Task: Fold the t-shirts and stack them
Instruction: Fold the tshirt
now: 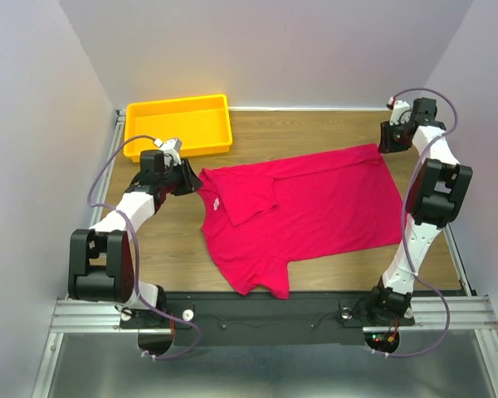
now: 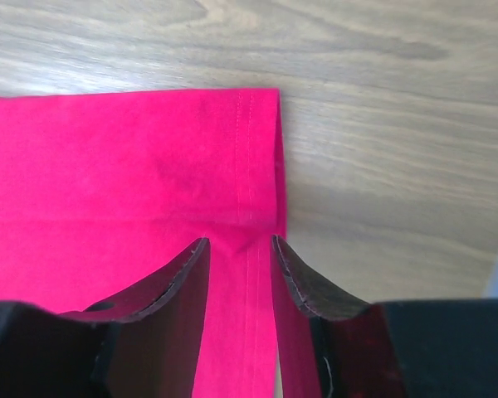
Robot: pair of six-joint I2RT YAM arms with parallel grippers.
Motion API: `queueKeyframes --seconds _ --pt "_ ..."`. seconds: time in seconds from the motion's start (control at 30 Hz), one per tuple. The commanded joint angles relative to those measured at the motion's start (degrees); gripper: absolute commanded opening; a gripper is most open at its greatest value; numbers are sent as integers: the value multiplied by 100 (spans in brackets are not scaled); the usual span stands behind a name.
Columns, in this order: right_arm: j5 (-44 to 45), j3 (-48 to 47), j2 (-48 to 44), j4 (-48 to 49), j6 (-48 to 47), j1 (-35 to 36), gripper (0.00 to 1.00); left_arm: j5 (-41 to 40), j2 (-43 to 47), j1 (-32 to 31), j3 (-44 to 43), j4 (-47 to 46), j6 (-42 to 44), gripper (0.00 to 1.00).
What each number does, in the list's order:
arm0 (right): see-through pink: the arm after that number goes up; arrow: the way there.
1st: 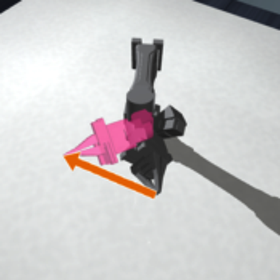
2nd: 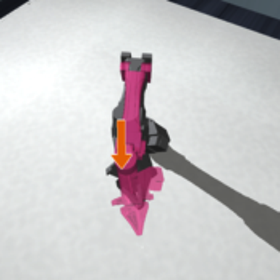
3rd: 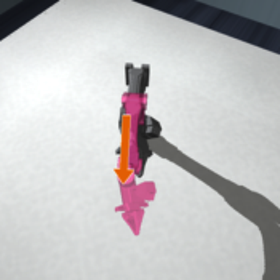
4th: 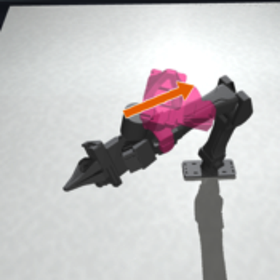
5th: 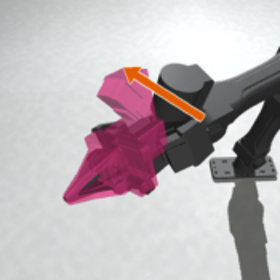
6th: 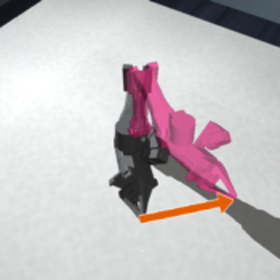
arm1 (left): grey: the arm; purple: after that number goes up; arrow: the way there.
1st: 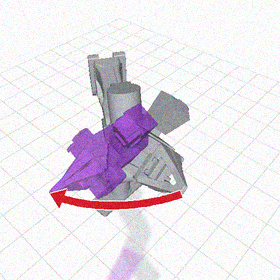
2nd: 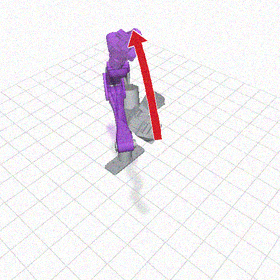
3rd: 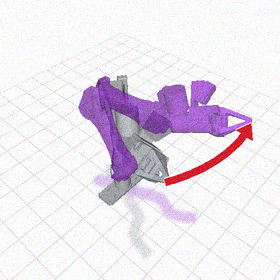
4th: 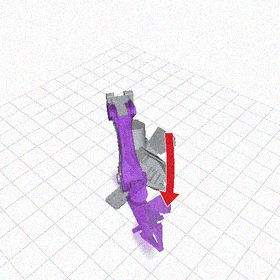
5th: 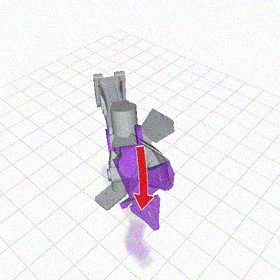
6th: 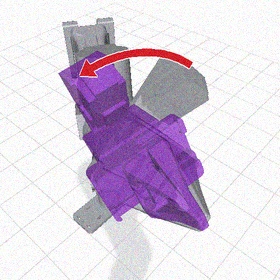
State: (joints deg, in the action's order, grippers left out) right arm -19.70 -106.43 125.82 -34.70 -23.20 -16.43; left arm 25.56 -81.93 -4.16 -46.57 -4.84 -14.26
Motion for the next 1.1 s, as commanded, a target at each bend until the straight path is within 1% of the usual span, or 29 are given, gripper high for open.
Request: queueKeyframes --seconds 0.0,0.07,0.13,0.17,0.27,0.3,0.33,0.37,0.4,0.43,0.47,0.5,0.53,0.57,0.6,0.67,0.73,0.77,0.93,1.07 --pt "151 279 -891 60 -106 -19 42 1 502 -32 60 -43 -129 41" --pt "90 508 -1102 51 -140 -19 43 -51 608 -32 77 96 -339 41" --pt "-94 1000 -1498 51 -202 -19 44 -17 739 -58 86 255 -437 41" --pt "-373 1202 -1682 33 -324 -19 45 -7 818 -67 112 404 -620 41" --pt "-700 2072 -2394 -19 -579 -19 51 89 1231 -251 323 580 -998 41" --pt "-701 2309 -2552 -28 -746 -19 54 37 1467 -434 437 668 -1148 41" --pt "-719 2503 -2728 -46 -826 -19 54 37 1548 -575 490 782 -1253 40" --pt "-719 2913 -3025 -107 -939 -19 54 28 1618 -707 534 983 -1350 40" --pt "-710 3109 -3194 -133 -1132 -19 54 -59 1723 -848 622 1133 -1647 40" --pt "-719 3285 -3334 -160 -1230 -19 54 -95 1768 -1180 683 1256 -1780 40" --pt "-719 3644 -3623 -212 -1335 -19 54 -104 1803 -1357 736 1458 -1947 40" --pt "-693 3786 -3739 -230 -1458 -19 55 -156 1856 -1559 798 1555 -2088 40" --pt "-649 3953 -3853 -239 -1494 -19 55 -339 1995 -1735 894 1739 -2437 41" --pt "-562 4164 -4055 -265 -1520 -19 55 -385 2084 -2050 965 1793 -2624 41" --pt "-526 4279 -4135 -266 -1529 -19 55 -464 2259 -2175 1104 1855 -3035 41" --pt "-438 4559 -4363 -301 -1529 -19 55 -587 2444 -2508 1237 2118 -3459 42" --pt "-403 4710 -4478 -318 -1538 -19 55 -771 2655 -2685 1325 2416 -3819 42" --pt "-377 4780 -4531 -327 -1547 -19 55 -807 2717 -2817 1343 2748 -4108 43" --pt "-403 5071 -4751 -327 -1582 -19 55 -982 3042 -3345 1299 3830 -4646 47" --pt "-438 5106 -4733 -327 -1556 -19 55 -975 3104 -3644 1369 4175 -4779 51"
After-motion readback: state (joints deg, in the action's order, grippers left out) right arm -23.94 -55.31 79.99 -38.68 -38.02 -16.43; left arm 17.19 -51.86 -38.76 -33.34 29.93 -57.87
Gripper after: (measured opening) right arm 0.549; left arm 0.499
